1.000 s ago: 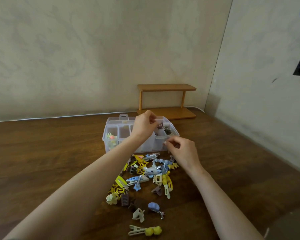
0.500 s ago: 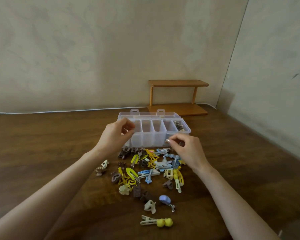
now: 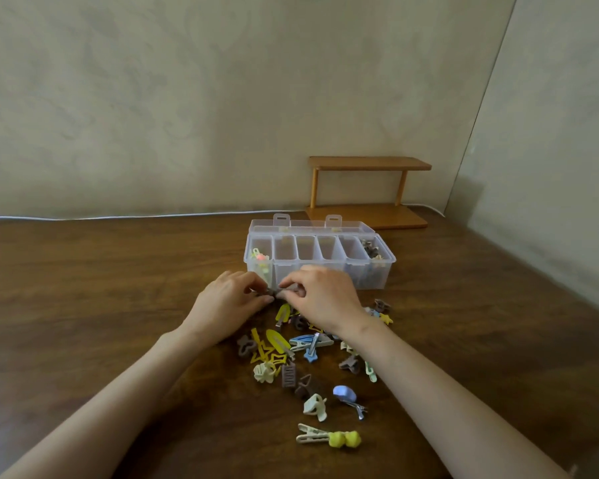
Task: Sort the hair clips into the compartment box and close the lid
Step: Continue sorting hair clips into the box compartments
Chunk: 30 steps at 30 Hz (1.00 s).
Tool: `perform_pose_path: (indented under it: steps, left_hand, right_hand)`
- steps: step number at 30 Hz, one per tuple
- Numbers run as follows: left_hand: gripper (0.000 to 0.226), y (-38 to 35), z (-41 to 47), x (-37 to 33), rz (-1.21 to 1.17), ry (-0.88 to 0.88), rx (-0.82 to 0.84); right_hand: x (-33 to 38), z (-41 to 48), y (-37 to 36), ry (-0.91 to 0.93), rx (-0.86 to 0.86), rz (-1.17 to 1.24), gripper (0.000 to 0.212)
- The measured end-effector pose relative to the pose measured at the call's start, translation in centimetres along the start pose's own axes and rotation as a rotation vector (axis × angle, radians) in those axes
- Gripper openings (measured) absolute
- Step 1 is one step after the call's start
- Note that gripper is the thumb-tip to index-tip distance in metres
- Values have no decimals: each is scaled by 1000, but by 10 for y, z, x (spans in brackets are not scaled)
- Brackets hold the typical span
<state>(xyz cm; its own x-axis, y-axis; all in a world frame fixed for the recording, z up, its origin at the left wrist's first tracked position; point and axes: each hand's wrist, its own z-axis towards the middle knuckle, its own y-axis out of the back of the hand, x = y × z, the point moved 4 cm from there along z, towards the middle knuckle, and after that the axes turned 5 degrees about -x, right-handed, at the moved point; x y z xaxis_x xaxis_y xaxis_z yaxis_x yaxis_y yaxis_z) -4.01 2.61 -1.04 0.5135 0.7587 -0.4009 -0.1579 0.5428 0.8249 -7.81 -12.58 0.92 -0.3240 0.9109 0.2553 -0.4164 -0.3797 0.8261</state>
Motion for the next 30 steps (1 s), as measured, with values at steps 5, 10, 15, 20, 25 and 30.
perform_pose_path:
  steps: [5, 10, 15, 20, 25, 30]
  left_hand:
    - [14, 0, -3, 2, 92, -9, -22]
    - [26, -4, -1, -1, 54, -23, -35]
    - [33, -8, 1, -2, 60, -58, -15]
    - [26, -9, 3, -2, 78, -52, 14]
    - [26, -8, 2, -4, 71, -58, -9]
    - [22, 0, 0, -10, -13, -74, -98]
  right_hand:
    - [5, 7, -19, -12, 86, -181, 33]
    - [2, 6, -17, -29, 57, -156, 30]
    - [-7, 0, 5, -144, 4, 105, 20]
    - [-38, -9, 37, -317, -126, 433, 19]
    - [-81, -10, 63, -454, -371, 395, 18]
    - [-95, 3, 65, -454, -286, 189, 24]
